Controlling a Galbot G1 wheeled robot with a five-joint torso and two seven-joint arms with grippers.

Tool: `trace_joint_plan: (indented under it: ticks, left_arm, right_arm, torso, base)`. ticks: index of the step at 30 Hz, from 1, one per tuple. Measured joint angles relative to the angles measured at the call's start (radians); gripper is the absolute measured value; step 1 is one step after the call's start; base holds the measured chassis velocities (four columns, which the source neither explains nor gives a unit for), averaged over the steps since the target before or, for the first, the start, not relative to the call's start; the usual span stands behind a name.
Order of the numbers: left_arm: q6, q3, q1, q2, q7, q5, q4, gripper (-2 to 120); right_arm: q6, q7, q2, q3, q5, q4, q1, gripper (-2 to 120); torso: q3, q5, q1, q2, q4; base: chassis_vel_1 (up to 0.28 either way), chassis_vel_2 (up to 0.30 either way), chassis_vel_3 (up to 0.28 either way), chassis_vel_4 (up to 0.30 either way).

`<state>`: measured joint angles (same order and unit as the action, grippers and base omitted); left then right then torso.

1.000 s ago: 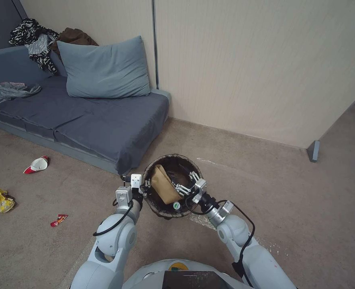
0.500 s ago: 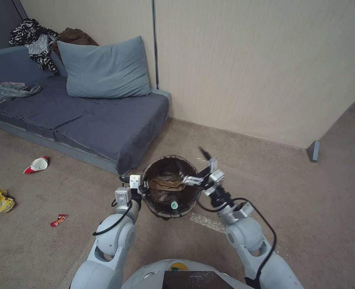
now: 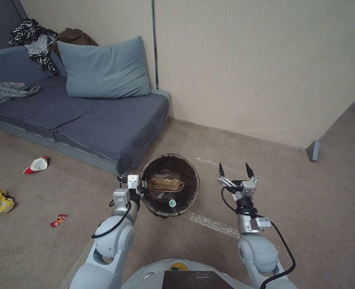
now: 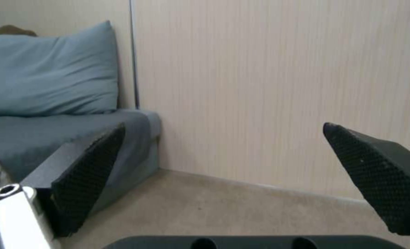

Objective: Pick up the trash bin, then pick up the garbage from the floor and place it into the trash bin.

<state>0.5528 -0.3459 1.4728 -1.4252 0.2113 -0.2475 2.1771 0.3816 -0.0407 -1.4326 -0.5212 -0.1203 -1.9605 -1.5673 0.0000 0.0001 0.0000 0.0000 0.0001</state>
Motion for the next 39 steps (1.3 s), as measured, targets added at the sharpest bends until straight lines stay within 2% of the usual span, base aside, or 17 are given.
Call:
trace_joint_plan:
  ticks: [22,39]
  left_arm:
    - [-0.006,0.002,0.011,-0.001,-0.008,-0.005,0.012,2]
    - [-0.003,-0.007,0.028,-0.003,-0.008,-0.005,0.027,2]
  right_arm:
    - [0.006,0.021,-0.003,0.005,-0.001,0.023,0.022,100]
    - [-0.001,0.026,-0.003,0.005,-0.013,0.037,0.051,100]
  torso:
    - [0.0,-0.0001,0.0,0.0,-0.0001]
    - [0.0,-0.0001,0.0,0.0,0.0]
  base:
    - [0.0,0.0,0.0,0.0]
    - [0.08,0.082,0.092,0.094]
